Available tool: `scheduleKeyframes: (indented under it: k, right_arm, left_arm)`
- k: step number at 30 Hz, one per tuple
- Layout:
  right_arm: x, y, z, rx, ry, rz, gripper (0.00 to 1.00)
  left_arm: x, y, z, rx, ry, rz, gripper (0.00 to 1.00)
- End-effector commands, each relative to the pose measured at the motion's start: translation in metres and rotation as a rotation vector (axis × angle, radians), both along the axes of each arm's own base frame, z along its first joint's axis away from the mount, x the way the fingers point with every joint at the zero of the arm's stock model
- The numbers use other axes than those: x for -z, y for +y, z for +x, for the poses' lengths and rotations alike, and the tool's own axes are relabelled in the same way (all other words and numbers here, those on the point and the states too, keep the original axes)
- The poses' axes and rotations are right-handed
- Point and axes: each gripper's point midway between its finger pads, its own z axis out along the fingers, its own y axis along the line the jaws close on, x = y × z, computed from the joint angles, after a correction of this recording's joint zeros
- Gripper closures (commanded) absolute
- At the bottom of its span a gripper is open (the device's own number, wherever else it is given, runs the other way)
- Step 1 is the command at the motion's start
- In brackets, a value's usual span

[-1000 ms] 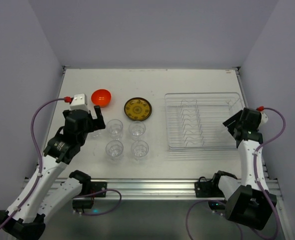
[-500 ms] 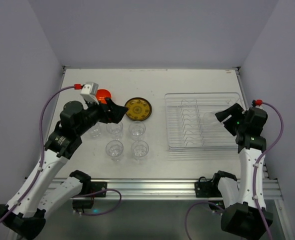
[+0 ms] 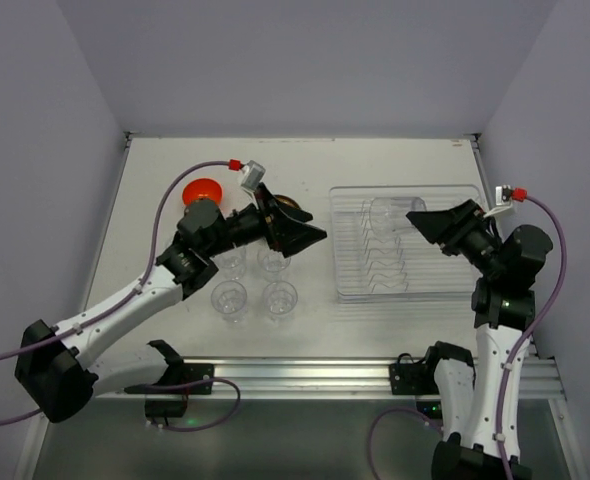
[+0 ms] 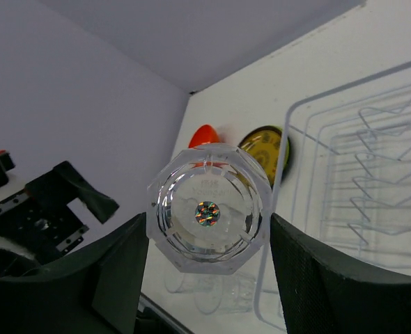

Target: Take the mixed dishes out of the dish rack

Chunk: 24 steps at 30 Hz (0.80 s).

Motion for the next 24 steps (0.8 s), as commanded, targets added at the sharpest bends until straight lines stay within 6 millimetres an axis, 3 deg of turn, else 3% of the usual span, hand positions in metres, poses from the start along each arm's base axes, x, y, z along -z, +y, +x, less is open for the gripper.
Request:
scheduleKeyframes:
  k: [1, 9, 16, 22, 24]
  right_arm:
    - [-0.034, 0.025, -0.019, -0.165, -0.129, 0.077, 1.0]
    - [-0.051, 0.034, -0.032, -0.229, -0.209, 0.09, 1.0]
    - [-0.054, 0.038, -0.039, -0.265, -0.246, 0.072, 1.0]
    - [-0.046, 0.04, -0.043, -0.288, -0.257, 0.069, 1.0]
    - [-0.042, 0.04, -0.04, -0.285, -0.251, 0.071, 1.0]
  left_arm:
    - [-0.041, -0.021, -0.013, 0.059, -0.088, -0.187, 0.0]
    - [-0.06, -0.062, -0.017, 0.081, 0.009, -0.351, 0.0]
    - [-0.056, -0.092, -0.017, 0.125, 0.078, -0.396, 0.02]
    - [-0.062, -0.103, -0.029, 0.21, 0.075, -0.472, 0.27]
    - [-0.062, -0.111, -0.033, 0.239, 0.069, -0.475, 0.47]
